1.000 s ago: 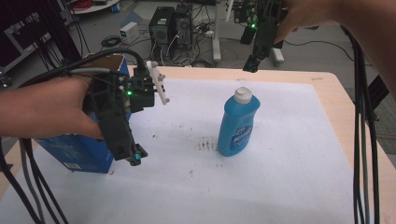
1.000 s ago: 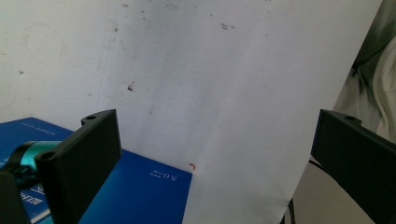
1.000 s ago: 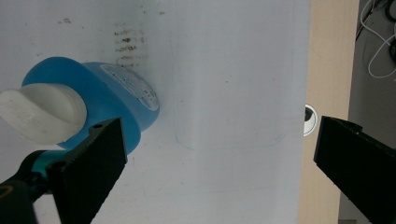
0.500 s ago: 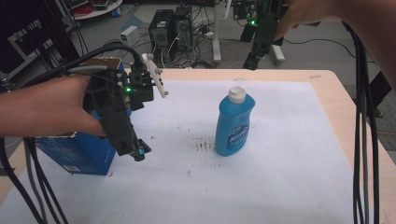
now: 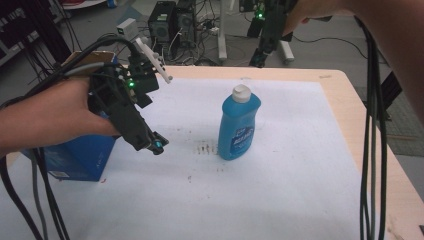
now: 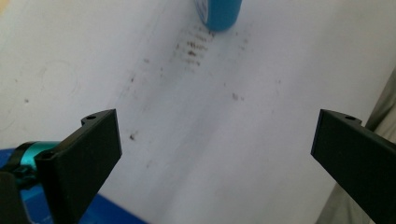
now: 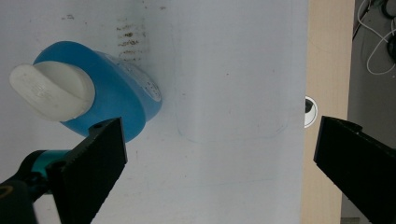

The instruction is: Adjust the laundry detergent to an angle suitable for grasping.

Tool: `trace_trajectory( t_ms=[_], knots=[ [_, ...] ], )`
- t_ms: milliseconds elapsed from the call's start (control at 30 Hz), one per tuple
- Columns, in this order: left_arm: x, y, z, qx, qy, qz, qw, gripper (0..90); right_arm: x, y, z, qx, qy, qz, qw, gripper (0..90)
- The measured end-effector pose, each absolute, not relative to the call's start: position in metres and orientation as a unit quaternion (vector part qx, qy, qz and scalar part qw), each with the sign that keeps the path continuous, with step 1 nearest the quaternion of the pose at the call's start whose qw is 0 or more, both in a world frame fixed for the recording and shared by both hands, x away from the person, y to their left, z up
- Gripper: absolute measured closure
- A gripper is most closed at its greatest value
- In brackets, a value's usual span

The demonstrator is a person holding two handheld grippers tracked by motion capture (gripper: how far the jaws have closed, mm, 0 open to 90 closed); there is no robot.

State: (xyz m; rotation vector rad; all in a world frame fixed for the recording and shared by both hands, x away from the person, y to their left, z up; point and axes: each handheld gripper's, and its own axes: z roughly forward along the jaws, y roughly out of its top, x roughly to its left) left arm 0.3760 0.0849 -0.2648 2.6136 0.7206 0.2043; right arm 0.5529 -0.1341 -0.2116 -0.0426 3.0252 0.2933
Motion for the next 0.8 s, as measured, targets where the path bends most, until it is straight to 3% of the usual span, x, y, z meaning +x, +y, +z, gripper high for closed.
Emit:
trace_trajectory(
  t_ms=[800],
  knots=[
    [0.372, 0.073, -0.306, 0.859, 0.315, 0.126, 0.384, 1.7, 0.552, -0.141, -0.212, -0.006, 0.994, 0.099, 0.050, 1.9]
  ],
)
